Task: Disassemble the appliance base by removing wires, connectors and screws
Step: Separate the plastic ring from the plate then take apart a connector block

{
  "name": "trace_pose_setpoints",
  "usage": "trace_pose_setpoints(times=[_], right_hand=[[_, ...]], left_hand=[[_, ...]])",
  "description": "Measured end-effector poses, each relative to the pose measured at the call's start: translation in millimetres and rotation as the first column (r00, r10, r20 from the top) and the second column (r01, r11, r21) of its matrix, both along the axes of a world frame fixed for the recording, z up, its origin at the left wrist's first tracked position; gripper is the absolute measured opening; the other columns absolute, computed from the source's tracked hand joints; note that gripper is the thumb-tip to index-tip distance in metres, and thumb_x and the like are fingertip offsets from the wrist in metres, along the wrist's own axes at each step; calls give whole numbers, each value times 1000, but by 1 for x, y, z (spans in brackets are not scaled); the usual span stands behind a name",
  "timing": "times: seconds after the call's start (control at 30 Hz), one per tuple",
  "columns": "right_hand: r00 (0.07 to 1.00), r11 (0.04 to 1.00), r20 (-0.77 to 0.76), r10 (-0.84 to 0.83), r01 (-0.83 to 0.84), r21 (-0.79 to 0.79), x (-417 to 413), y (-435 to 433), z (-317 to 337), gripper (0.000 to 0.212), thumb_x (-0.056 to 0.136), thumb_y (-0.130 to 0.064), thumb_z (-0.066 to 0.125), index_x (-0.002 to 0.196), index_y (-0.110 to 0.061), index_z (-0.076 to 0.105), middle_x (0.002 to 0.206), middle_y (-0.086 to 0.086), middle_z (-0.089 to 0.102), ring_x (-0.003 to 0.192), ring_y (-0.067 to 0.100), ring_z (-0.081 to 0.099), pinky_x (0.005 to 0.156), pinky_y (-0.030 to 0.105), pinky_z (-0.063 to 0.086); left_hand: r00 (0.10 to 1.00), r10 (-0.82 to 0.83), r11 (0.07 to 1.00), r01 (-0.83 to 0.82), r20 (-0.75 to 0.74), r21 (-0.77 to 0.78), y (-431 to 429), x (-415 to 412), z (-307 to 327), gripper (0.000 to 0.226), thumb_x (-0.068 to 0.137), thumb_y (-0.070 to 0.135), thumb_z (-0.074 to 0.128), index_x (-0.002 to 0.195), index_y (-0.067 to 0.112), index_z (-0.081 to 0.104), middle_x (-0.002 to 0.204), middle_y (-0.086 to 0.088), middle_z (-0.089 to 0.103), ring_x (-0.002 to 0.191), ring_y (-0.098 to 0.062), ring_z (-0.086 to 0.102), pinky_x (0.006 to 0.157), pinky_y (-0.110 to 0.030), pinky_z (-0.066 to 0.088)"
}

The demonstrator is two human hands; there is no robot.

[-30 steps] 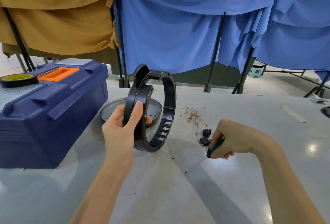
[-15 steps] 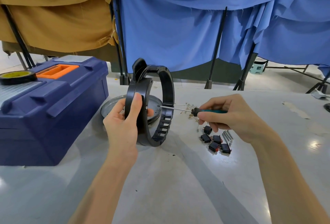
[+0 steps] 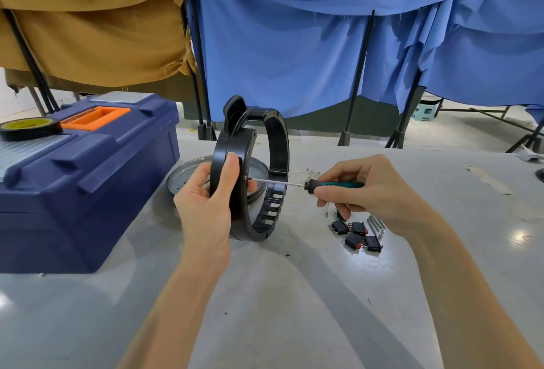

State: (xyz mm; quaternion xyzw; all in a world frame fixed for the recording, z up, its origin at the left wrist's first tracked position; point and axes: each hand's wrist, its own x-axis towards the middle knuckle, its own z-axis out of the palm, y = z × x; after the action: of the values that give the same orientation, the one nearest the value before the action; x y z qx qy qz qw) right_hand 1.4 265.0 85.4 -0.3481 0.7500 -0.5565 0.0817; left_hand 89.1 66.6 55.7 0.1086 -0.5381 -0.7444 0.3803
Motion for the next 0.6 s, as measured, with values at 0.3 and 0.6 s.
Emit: trace_pose_setpoints(times=[0.3, 0.6], right_hand=[[998, 999, -52, 23, -21, 33, 3, 4, 5, 29, 69, -39, 77, 84, -14, 76, 76, 8, 75, 52, 26, 67, 43, 27, 50], [981, 964, 60, 183, -191, 186, 3, 17, 10, 21, 82, -27, 73, 100, -17, 73, 80, 13, 74, 69, 32, 72, 64, 30, 59]], left_hand=[[999, -40, 998, 40, -6, -42, 2, 0, 0, 15, 84, 31, 70, 80, 17, 69, 70, -3, 71, 66, -14, 71, 53, -22, 54], [1000, -11, 924, 11, 4, -383, 8, -5, 4, 8, 83, 44, 65, 79, 38, 69, 71, 9, 73, 67, -10, 72, 59, -23, 59]])
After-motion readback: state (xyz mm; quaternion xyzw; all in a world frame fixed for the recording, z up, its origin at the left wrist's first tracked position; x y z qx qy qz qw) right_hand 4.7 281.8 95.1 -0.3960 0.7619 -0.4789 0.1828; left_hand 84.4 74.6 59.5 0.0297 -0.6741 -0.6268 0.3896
